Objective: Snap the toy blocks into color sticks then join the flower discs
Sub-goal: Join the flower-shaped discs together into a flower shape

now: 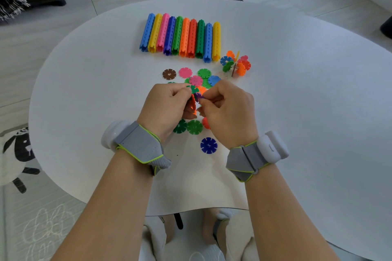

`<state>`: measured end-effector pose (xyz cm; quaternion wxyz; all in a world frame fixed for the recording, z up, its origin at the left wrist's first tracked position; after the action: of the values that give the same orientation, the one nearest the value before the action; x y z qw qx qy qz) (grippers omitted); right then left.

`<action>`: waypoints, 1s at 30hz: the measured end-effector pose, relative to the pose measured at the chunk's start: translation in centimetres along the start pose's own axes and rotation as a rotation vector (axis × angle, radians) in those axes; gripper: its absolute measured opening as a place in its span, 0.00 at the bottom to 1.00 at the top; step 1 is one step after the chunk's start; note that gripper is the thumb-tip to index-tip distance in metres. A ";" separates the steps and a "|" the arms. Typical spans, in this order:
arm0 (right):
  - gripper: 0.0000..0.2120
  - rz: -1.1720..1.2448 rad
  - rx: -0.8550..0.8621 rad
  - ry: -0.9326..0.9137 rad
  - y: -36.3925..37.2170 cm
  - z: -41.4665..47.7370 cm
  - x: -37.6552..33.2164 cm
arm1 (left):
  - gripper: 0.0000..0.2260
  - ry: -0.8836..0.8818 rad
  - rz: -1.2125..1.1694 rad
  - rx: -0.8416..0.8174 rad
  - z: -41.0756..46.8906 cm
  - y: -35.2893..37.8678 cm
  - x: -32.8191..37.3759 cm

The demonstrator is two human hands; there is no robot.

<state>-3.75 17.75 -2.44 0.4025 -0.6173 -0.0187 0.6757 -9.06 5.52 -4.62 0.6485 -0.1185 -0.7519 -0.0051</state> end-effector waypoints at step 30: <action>0.10 -0.334 -0.424 0.086 0.2 -1.7 0.4 | 0.11 -0.077 0.003 -0.038 -2.1 -0.2 1.1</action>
<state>-2.38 17.02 -3.26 0.3706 -0.7041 -0.2441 0.5543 -7.23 5.15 -3.22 0.6167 -0.1321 -0.7759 -0.0139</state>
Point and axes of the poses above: each hand's wrist, its own z-axis towards the middle knuckle, its own y-axis out of the palm, x = y × z, the point moved 9 cm from there along z, towards the middle knuckle, and after that the axes turned 8 degrees about x, right-handed, at the moved point
